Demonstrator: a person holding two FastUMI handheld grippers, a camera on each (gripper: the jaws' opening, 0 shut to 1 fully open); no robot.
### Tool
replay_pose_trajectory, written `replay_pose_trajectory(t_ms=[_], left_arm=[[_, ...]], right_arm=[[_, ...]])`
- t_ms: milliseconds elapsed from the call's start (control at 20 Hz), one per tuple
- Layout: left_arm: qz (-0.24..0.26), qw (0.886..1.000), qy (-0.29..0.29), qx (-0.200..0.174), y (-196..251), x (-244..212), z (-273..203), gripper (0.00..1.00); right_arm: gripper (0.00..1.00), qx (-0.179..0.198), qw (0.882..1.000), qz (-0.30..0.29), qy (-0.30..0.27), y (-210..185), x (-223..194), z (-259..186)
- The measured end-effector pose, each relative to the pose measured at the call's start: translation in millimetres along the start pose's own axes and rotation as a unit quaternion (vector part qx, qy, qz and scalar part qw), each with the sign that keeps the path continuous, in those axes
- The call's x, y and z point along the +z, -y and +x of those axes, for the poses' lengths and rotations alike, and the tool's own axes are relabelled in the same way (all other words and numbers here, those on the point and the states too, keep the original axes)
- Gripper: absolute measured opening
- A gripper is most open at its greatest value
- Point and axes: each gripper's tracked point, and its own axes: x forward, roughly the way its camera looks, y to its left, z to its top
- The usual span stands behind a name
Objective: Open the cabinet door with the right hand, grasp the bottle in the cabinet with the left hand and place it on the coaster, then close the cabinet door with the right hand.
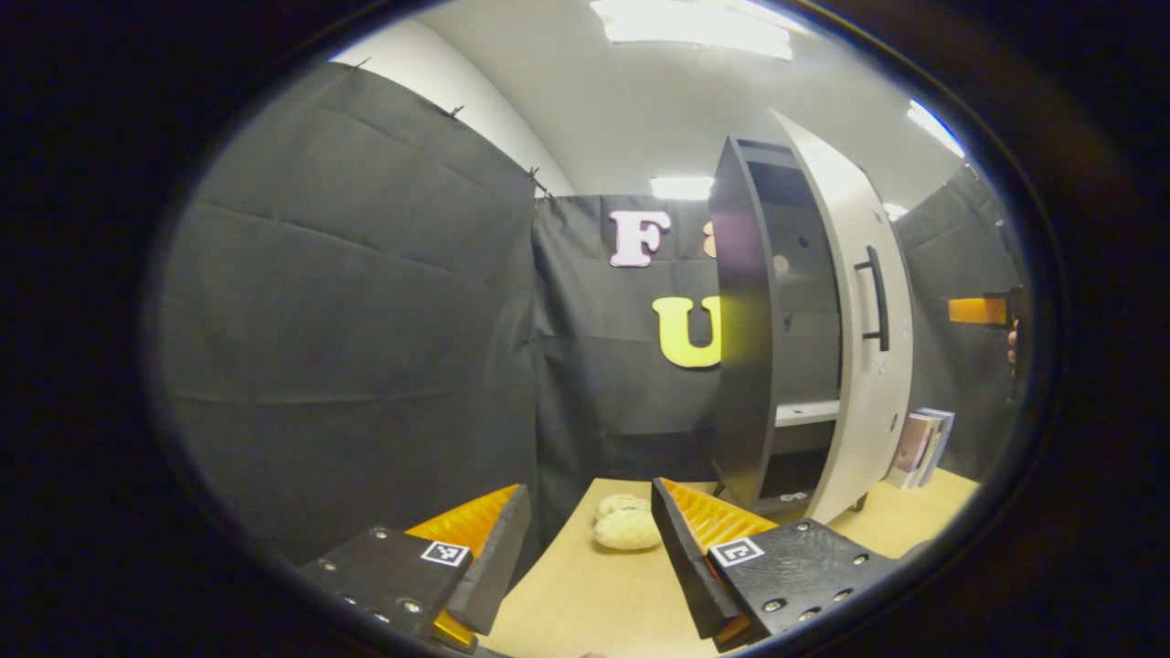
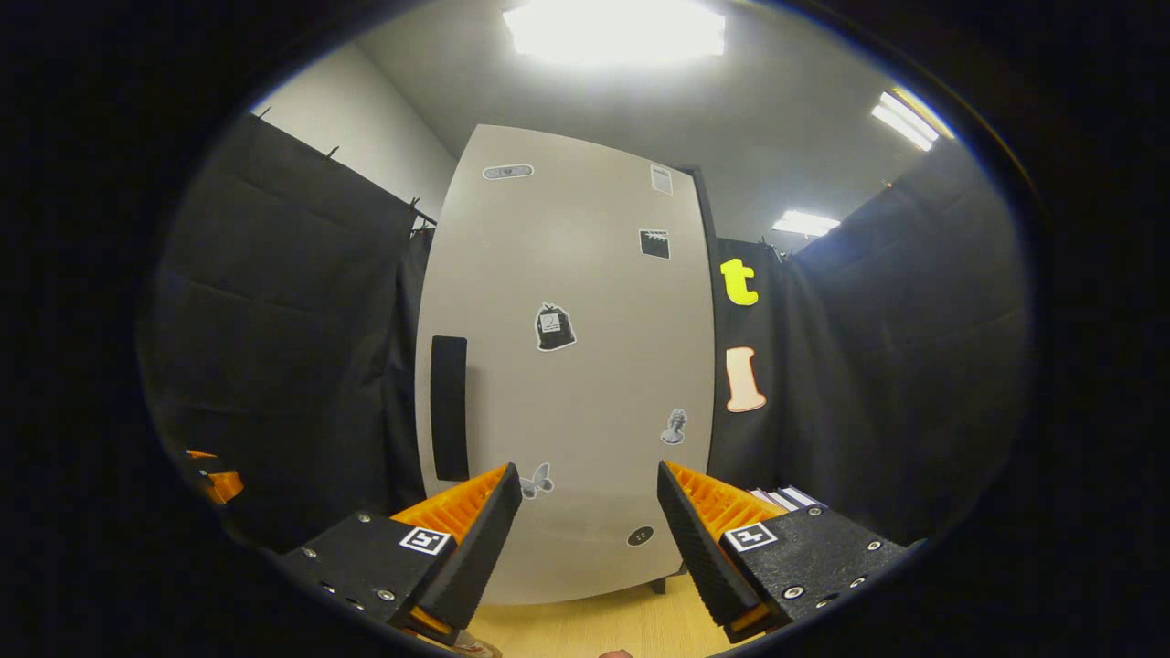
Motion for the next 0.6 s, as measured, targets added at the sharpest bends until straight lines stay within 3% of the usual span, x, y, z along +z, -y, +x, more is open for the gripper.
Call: replay_pose_trajectory(t_ms=[100, 250, 300, 400, 600], left_arm=[[-0.002, 1.000, -0.001, -0.010, 9, 1, 4, 0.84], [-0.004, 1.000, 0.000, -0.020, 24, 4, 4, 0.80], [-0.005, 1.000, 0.002, -0.026, 32, 5, 4, 0.84], [0.001, 0.999, 0.003, -0.032, 44, 8, 5, 0.80], [0.001, 0.999, 0.007, -0.050, 71, 15, 2, 0.83]], right_arm=[[0.93, -0.008, 1.000, -0.009, 0.004, 12, 0, -9], [0.93, -0.015, 1.000, -0.017, 0.001, 32, -7, -18], [0.93, -0.016, 1.000, -0.018, 0.001, 39, -8, -21], [0.93, -0.021, 1.000, -0.018, 0.000, 55, -12, -28], [0.93, -0.027, 1.000, -0.011, -0.005, 88, -17, -38]])
